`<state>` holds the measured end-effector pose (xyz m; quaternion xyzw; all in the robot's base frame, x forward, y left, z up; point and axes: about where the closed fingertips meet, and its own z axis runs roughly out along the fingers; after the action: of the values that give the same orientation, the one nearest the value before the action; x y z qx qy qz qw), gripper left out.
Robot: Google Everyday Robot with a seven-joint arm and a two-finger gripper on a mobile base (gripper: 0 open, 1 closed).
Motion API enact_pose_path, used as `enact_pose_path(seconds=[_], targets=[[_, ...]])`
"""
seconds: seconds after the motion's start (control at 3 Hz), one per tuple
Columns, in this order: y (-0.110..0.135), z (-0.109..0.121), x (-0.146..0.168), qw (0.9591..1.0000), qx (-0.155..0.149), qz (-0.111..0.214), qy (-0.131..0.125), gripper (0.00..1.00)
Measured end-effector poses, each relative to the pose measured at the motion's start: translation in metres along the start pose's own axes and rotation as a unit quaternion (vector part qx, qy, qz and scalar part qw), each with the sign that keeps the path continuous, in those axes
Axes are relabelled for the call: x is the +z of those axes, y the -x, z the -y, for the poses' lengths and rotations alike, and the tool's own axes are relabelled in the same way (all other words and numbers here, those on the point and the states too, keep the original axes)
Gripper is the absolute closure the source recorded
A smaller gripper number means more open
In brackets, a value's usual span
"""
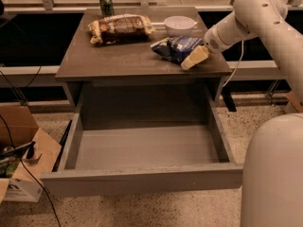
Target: Place blue chip bag into top drawer
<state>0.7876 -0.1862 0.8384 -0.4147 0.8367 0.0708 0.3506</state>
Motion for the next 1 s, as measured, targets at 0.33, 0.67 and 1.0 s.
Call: enact_pose_path(seconds=[0.33, 0.67, 1.0], targets=[[0.006, -0.005, -0.014, 0.9996, -0.013, 0.025, -0.001, 0.42], [0.011, -0.022, -0.040, 0.9978, -0.036, 0.055, -0.001, 0.65], [0.010, -0.070, -0.087, 0.9946, -0.074, 0.073, 0.003, 0.96]])
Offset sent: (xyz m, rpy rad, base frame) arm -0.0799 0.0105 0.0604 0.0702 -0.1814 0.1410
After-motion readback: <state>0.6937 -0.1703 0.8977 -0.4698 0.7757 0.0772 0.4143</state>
